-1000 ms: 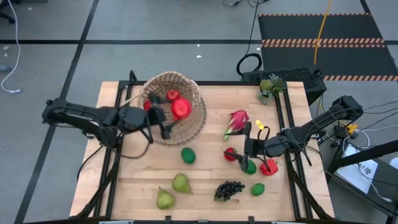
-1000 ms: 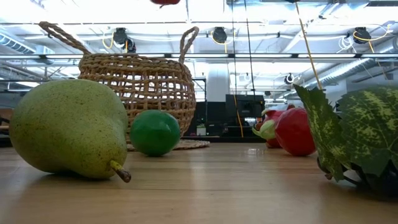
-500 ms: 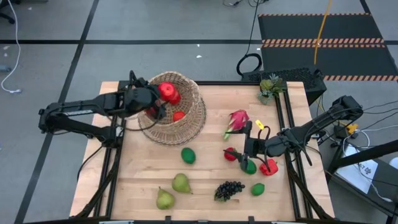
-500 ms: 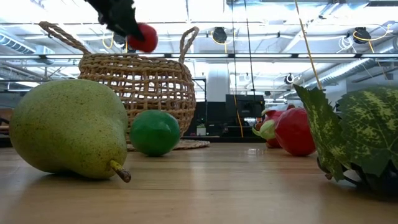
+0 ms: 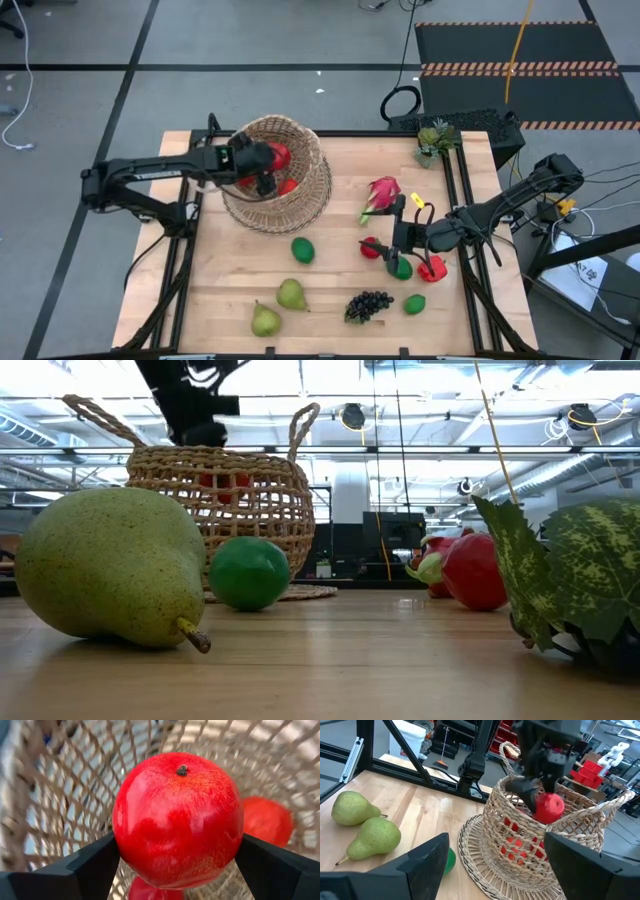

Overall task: Build produce basket
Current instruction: Put the apple into the basket

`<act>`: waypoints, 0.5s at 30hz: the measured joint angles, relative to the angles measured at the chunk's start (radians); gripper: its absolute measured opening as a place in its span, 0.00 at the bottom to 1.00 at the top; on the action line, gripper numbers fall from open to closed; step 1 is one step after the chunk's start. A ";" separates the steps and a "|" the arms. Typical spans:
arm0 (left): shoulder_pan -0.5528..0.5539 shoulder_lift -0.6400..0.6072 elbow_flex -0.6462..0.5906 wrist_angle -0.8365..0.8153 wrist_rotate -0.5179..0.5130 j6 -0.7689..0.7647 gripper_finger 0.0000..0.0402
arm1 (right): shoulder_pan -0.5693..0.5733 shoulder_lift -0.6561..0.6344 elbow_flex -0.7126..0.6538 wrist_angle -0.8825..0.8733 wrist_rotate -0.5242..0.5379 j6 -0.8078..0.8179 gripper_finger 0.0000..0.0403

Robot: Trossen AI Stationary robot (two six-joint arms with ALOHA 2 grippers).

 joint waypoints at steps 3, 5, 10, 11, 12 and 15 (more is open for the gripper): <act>0.011 0.026 0.000 -0.034 0.001 -0.028 0.89 | 0.000 0.000 0.000 -0.001 0.000 0.000 0.80; 0.013 0.037 0.000 -0.055 0.011 -0.049 0.89 | 0.000 0.000 0.000 -0.001 0.000 0.000 0.80; 0.015 0.049 0.001 -0.077 0.037 -0.114 0.89 | 0.000 0.000 0.000 -0.001 0.000 0.000 0.80; 0.015 0.050 0.000 -0.080 0.038 -0.123 0.90 | 0.000 0.000 0.000 -0.001 0.000 0.000 0.80; 0.015 0.048 0.000 -0.080 0.038 -0.128 0.90 | 0.000 0.000 0.000 -0.001 0.000 0.000 0.80; 0.015 0.047 0.001 -0.079 0.038 -0.130 0.94 | 0.000 0.000 0.000 -0.001 0.000 0.000 0.80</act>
